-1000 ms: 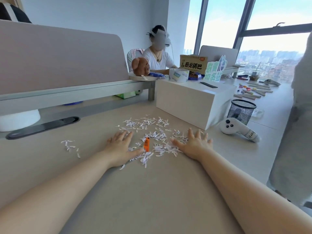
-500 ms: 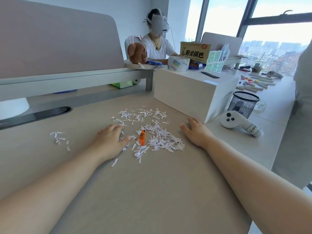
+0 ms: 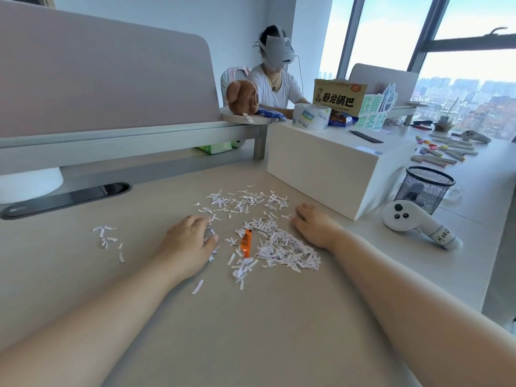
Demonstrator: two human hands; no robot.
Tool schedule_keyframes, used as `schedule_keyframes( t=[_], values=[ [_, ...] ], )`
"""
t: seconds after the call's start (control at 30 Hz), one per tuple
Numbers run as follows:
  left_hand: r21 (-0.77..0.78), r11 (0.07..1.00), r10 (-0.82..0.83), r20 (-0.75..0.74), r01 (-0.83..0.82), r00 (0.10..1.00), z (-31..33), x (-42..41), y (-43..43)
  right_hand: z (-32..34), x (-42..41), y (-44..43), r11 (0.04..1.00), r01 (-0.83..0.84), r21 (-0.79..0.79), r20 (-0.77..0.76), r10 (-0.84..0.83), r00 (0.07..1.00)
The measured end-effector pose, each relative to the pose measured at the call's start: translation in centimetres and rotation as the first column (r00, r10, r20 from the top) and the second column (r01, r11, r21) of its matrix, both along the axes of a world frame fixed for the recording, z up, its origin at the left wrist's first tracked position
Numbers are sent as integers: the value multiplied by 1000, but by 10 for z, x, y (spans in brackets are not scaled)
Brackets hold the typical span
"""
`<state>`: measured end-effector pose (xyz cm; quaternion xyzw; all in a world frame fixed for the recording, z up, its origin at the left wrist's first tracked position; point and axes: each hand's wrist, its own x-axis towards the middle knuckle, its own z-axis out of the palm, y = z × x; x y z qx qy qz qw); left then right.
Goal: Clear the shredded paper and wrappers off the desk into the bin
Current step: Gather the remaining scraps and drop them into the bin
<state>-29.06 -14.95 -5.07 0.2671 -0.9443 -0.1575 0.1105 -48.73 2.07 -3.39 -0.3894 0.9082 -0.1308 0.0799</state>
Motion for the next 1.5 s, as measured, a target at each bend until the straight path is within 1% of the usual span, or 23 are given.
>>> schedule_keyframes(
  t=[0.03,0.1,0.17,0.2,0.23,0.27,0.3,0.37,0.5,0.6,0.67,0.73,0.8,0.83,0.87,0.93,1.0,1.03,1.1,1.23,1.37,1.43,1.5],
  values=[
    [2,1000,2,3,-2,1000,0,0,0,-1,4,-4,998,-62,-30,48,63,997],
    [15,1000,4,-3,-4,1000,2,0,0,1,15,-7,974,-141,-180,257,185,949],
    [36,999,-3,-28,4,1000,3,-1,0,9,20,-5,927,-84,-366,464,260,847],
    [44,999,-3,-37,5,999,2,-1,0,11,18,-6,892,-22,-452,503,276,819],
    [48,999,-4,-40,6,999,1,-1,1,12,12,-10,858,47,-511,485,243,840],
    [45,999,-5,-42,7,999,1,-2,1,12,3,-16,849,93,-521,419,160,894],
    [39,999,-3,-42,4,999,0,-2,0,10,-8,-23,870,112,-481,335,64,940],
    [40,999,9,-42,-8,999,0,-2,-1,6,-23,-39,933,111,-341,260,-19,965],
    [26,999,20,-17,-19,1000,0,-4,-5,1,-34,-65,975,-41,-220,248,97,964],
    [19,1000,23,1,-23,1000,0,-5,-5,4,-23,-71,974,-179,-140,266,211,941],
    [31,999,29,-13,-29,999,-1,-4,-5,5,-15,-66,950,-252,-183,353,302,885],
    [40,999,32,-28,-31,999,-2,-4,-5,9,-7,-55,905,-283,-318,508,415,755],
    [37,999,36,-47,-34,998,-2,-3,-5,13,-6,-54,852,-173,-494,597,477,646],
    [34,999,40,-57,-38,998,-3,-2,-5,14,-9,-60,838,-93,-538,585,451,674],
    [29,999,43,-67,-41,997,-3,-2,-5,14,-13,-68,834,-39,-550,535,389,750],
    [12,998,57,-84,-56,995,-4,-1,-5,13,-23,-89,889,-56,-455,368,245,897],
    [5,997,73,-94,-73,993,-4,-1,-7,9,-34,-106,942,-188,-279,266,263,927],
    [5,997,80,-90,-80,993,-4,-1,-8,7,-39,-114,952,-227,-206,251,275,928],
    [3,996,89,-69,-89,994,-5,-3,-8,9,-40,-132,958,-250,-143,261,281,924],
    [-2,994,105,-38,-105,994,-5,-4,-8,8,-24,-150,918,-365,-155,345,396,851],
    [59,989,137,-12,-136,991,0,-2,-5,4,-1,-128,824,-551,-129,355,558,750],
    [48,986,159,-13,-158,987,9,1,-5,5,9,-105,805,-579,-130,406,576,709],
    [-25,974,226,2,-226,974,22,5,-19,9,16,-79,807,-568,-160,482,566,669]
  ],
)
